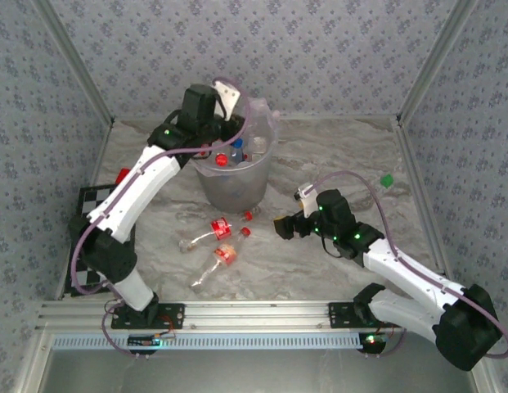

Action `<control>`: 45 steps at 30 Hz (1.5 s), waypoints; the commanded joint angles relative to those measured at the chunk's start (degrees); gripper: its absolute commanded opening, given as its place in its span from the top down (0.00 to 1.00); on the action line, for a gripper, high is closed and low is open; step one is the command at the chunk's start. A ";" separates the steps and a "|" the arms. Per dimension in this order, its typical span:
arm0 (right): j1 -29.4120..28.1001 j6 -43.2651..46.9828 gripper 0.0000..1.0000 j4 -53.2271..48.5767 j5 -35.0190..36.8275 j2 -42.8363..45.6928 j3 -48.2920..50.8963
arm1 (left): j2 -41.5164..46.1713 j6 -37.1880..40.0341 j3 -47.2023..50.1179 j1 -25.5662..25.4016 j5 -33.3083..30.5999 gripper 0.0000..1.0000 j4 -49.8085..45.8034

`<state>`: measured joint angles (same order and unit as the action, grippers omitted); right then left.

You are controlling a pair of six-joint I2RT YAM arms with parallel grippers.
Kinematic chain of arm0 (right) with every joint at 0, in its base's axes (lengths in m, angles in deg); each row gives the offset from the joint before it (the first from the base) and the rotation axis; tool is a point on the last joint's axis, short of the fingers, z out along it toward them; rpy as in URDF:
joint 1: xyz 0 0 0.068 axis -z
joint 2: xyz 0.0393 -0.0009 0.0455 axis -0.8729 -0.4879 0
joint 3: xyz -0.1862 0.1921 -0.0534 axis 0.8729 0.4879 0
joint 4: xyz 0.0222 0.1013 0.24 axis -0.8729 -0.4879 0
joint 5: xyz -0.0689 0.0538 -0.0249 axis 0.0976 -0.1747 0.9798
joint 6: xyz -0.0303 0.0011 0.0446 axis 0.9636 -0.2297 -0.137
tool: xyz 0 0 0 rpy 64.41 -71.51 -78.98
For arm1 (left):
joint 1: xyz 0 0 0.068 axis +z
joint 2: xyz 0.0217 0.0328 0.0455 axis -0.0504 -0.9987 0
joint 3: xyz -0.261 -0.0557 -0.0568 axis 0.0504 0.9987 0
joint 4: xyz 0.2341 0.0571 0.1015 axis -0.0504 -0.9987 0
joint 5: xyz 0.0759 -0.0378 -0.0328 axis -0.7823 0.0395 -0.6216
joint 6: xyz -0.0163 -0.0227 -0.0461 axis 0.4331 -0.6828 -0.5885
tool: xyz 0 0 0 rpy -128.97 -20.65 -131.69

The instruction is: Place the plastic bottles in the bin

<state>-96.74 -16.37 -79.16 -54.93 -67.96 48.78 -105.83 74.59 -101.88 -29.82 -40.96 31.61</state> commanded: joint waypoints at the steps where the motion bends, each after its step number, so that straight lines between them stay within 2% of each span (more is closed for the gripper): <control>1: -0.33 1.01 0.00 -0.55 0.80 -0.28 -1.75 | 4.59 -2.49 4.98 -0.65 -1.61 0.78 -1.22; 3: -0.36 1.02 0.00 -0.17 0.48 -0.73 -2.03 | 5.70 -3.11 8.78 -0.61 -3.26 0.84 -2.01; 7: -0.66 0.80 0.00 -0.22 0.47 -1.34 -2.58 | 7.37 -4.04 14.23 -0.52 -4.98 0.88 -1.17; 13: -1.65 -1.67 0.00 -2.00 2.07 0.11 -3.24 | 7.54 -6.70 17.20 0.50 -2.16 0.89 2.83; 19: -0.80 -7.15 0.00 -3.11 5.24 6.81 -2.61 | 7.57 -4.22 9.79 0.52 -0.94 0.67 1.83; 24: -0.45 -9.02 0.00 -4.73 6.15 7.69 -1.68 | 8.58 0.54 2.36 -0.14 -2.19 0.55 -3.46; 27: -0.10 -10.44 0.01 -3.81 7.62 7.95 -0.79 | 11.05 2.12 0.63 -1.50 -4.11 0.44 -7.33; 32: 2.84 -14.16 0.02 -1.81 9.52 7.78 -0.78 | 19.66 -1.67 7.67 -6.57 -9.13 0.33 -13.07; 36: 6.45 -15.50 0.02 -2.01 9.57 7.93 -1.84 | 28.91 -5.47 17.90 -13.36 -12.65 0.26 -14.75; 41: 10.29 -16.80 0.00 -5.93 12.55 9.06 -2.70 | 32.29 -9.05 23.70 -16.28 -11.08 0.20 -18.30; 45: 12.51 -18.68 0.00 -8.47 12.94 12.05 -2.05 | 36.62 -13.14 32.96 -19.74 -10.31 0.16 -18.70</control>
<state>-85.20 -32.56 -84.95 -43.95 -58.26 47.80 -71.58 65.74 -73.53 -47.87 -51.35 16.27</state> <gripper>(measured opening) 0.997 0.838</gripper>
